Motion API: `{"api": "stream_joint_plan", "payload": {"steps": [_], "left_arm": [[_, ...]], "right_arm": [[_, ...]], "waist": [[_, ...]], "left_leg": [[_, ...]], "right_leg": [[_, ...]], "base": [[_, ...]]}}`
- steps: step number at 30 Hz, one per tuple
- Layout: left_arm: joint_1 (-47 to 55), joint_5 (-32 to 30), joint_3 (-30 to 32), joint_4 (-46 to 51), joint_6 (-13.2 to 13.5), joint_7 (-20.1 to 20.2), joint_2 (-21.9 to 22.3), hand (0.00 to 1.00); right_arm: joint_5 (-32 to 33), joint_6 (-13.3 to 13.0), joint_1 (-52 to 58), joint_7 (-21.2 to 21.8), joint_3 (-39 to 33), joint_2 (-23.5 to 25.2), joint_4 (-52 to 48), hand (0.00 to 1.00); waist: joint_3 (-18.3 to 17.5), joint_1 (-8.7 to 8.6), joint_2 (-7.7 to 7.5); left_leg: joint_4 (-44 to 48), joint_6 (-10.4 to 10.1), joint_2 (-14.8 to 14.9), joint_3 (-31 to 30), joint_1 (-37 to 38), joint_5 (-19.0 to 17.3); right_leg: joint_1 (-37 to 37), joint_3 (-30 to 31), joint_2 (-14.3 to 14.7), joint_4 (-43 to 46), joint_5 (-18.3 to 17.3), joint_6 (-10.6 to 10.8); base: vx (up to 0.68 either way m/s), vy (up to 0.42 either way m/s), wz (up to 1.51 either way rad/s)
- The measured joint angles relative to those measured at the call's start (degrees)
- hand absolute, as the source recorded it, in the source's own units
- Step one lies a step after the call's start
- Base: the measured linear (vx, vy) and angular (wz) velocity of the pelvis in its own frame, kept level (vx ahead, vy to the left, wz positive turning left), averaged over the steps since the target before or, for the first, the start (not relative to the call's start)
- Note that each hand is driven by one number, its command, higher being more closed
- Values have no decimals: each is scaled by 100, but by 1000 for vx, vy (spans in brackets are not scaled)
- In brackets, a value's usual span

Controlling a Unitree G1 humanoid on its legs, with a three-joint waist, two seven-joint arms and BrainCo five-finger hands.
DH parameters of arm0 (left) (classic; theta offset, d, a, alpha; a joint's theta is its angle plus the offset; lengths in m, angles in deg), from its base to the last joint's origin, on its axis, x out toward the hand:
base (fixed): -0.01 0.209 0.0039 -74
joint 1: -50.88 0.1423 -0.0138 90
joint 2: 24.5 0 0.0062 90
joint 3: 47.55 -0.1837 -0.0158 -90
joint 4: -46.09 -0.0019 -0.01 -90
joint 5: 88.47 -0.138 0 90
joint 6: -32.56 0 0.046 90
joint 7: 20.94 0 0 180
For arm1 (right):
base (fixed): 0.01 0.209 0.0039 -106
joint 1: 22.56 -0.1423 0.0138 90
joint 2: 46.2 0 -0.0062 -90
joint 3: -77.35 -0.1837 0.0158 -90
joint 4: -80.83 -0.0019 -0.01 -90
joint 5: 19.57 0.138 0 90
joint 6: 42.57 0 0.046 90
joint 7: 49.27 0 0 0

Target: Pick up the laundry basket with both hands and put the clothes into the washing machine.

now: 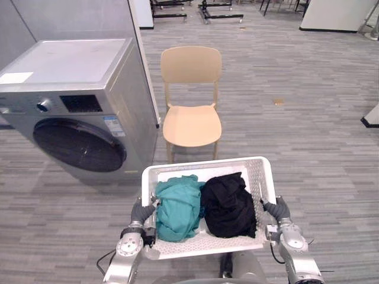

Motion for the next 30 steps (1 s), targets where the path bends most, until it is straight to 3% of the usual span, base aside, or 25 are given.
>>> {"api": "stream_joint_plan", "payload": {"steps": [2, 3, 4, 5, 6, 8, 9, 10, 12, 13, 14, 15, 16, 17, 18, 21, 25, 30], "left_arm": [[49, -3, -34, -110, 0, -2, 115, 100], [85, -4, -24, -95, 5, -6, 170, 100], [96, -2, -25, -91, 50, -6, 216, 100], [101, 2, -13, -90, 52, -3, 286, 100], [240, 7, 86, -88, 56, -13, 426, 100], [263, 8, 68, -91, 74, -12, 419, 100], [248, 11, 73, -89, 112, -13, 424, 100], [195, 18, 73, -89, 119, -8, 426, 100], [104, 21, 69, -92, 119, -6, 432, 100], [57, 17, 66, -92, 118, -6, 430, 100], [37, 15, 44, -97, 118, 0, 441, 100], [39, 12, 27, -103, 118, 1, 462, 100], [39, 4, -10, -138, 117, 25, 537, 100], [-83, 0, -45, -389, 107, 46, 516, 100], [-122, -2, -65, -518, 105, 53, 421, 100], [-126, -16, -115, -619, 100, 103, 121, 100], [-430, -69, -119, -657, 103, 94, 32, 100], [-2432, -34, -108, -1222, 114, -315, -167, 100]], "right_arm": [[-1, 13, 95, 2, -10, -54, 2, 100], [-1, 18, 95, 4, -11, -78, -1, 100], [0, 18, 98, 3, -26, -116, -36, 100], [1, 19, 116, 4, -32, -180, -91, 100], [9, 49, 128, 2, 22, -238, -113, 100], [9, 49, 126, -38, 18, -236, -152, 100], [8, 51, 133, -43, 0, -238, -261, 100], [12, 37, 120, -44, -30, -239, -310, 100], [33, -1, 114, -54, -70, -240, -308, 100], [55, -1, 109, -96, -73, -239, -302, 100], [61, -7, 120, -117, -84, -256, -290, 100], [64, -8, 132, -117, -106, -281, -279, 100], [65, -9, 141, -86, -196, -329, -234, 100], [63, -2, 101, -101, -246, -249, 28, 100], [44, 2, 130, -103, -270, -166, 189, 100], [-16, 4, 132, -101, -181, -30, 293, 100], [-21, 0, -120, -155, -181, 29, 487, 100], [196, -28, -1871, -543, -199, -239, 891, 100]], "waist": [[-149, 59, 220], [-156, 70, 327], [-100, 42, 457], [-16, 5, 608], [-4, 211, 691], [-12, 249, 725], [32, 250, 625], [28, 257, 606], [38, 277, 576], [54, 287, 537], [47, 263, 546], [33, 245, 614], [10, 239, 794], [9, 239, 728], [5, 241, 545], [-20, 259, 347], [48, 237, 374], [878, 95, 363]], "left_leg": [[432, -149, 251, -236, 34, -151], [1163, -152, 437, -331, -257, -148], [2171, -295, 662, -427, -641, -57], [3291, -513, 932, -464, -1073, 303], [4878, -555, 1415, -388, -1677, 1003], [5349, -425, 1628, -257, -1972, 844], [5312, -211, 1700, -106, -2264, 615], [4961, -163, 1666, -13, -2474, 336], [4211, -144, 1584, 12, -2709, 168], [3299, -141, 1427, -13, -2761, 173], [2140, -253, 1238, -188, -2746, 322], [1642, -270, 1188, -280, -2741, 651], [1104, -338, 1216, -532, -2737, 1327], [939, -336, 1078, -544, -2533, 1277], [690, -298, 922, -492, -2372, 1302], [294, -178, 701, -202, -2214, 1381], [141, -122, 591, 110, -2354, 1408], [724, -95, 680, 285, -3783, 1416]], "right_leg": [[29, 22, 114, 350, 613, -262], [77, -119, 159, 513, 394, -305], [262, -301, 221, 548, 193, -342], [515, -469, 342, 551, 11, -420], [990, -509, 596, 483, -269, -571], [1348, -549, 653, 297, -341, -620], [1683, -603, 644, -31, -349, -613], [1894, -618, 591, -240, -304, -550], [2057, -639, 497, -407, -281, -498], [2114, -631, 375, -486, -260, -419], [2122, -622, 276, -509, -295, -260], [2131, -618, 290, -531, -307, -189], [2162, -595, 395, -569, -324, -92], [2294, -519, 315, -687, -296, 59], [2351, -459, 162, -805, -297, 166], [2285, -211, -43, -957, -212, 311], [1883, 121, -171, -952, -129, 388], [415, 369, -180, -551, 167, 379]], "base": [[630, -154, 35], [716, -279, 41], [543, -280, 51], [617, -285, 32], [506, -188, 6], [451, -118, 3], [448, -83, 27], [469, -56, 24], [322, 27, 9], [258, 107, 7], [234, 124, 5], [213, 176, 3], [215, 192, -3], [233, 226, -1], [161, 159, 0], [104, 127, -25], [11, 88, -42], [-157, 69, -21]]}}
